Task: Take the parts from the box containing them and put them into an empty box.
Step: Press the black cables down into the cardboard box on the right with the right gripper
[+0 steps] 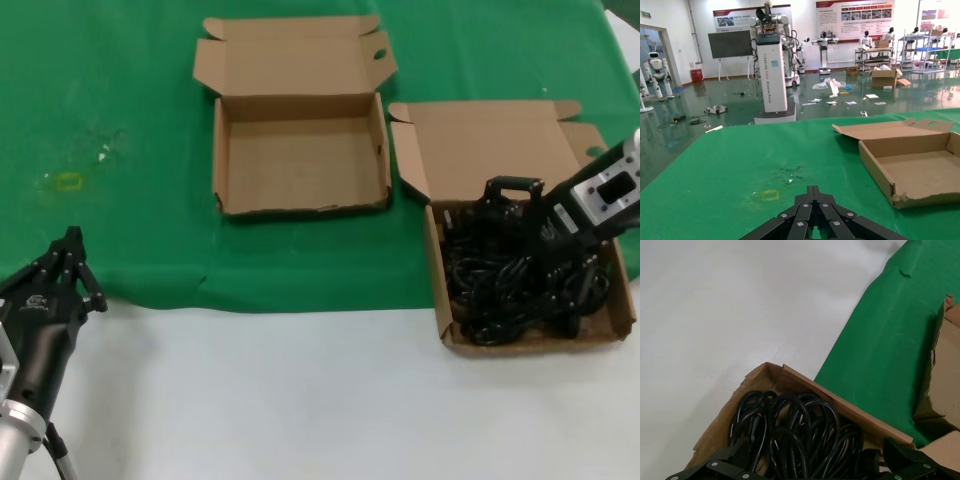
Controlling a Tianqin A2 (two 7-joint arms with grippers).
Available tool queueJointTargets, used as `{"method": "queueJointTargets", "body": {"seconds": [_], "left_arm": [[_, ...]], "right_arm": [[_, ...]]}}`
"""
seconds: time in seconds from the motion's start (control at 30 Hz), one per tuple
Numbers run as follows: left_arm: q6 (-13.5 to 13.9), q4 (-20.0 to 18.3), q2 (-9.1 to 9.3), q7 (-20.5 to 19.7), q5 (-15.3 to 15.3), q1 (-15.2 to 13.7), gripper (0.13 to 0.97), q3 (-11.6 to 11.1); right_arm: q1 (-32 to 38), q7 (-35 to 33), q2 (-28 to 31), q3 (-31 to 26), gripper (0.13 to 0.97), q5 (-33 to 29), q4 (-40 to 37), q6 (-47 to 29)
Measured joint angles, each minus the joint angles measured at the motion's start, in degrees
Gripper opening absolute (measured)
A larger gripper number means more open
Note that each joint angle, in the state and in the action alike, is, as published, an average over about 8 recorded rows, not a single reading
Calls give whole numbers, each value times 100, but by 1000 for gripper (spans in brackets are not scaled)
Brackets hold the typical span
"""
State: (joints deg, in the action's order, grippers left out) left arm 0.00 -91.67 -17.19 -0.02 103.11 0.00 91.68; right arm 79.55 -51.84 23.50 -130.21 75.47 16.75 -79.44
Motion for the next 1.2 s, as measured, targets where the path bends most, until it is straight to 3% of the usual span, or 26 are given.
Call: {"method": "queueJointTargets", "body": {"seconds": [0.3, 0.6, 0.87, 1.0, 1.2], "left_arm": [[0, 0, 0, 0, 0, 0, 144, 0], [0, 0, 0, 0, 0, 0, 144, 0], [0, 0, 0, 0, 0, 0, 144, 0], [0, 0, 0, 0, 0, 0, 144, 0], [0, 0, 0, 0, 0, 0, 144, 0]], "right_arm": [[56, -140, -129, 34, 925, -89, -293, 34], [-98, 25, -41, 49, 813, -153, -78, -4], [-32, 56, -75, 65, 629, -211, -149, 82], [-24, 80, -81, 70, 629, -234, -145, 106], [-80, 171, -56, 78, 466, -253, -29, 106]]}}
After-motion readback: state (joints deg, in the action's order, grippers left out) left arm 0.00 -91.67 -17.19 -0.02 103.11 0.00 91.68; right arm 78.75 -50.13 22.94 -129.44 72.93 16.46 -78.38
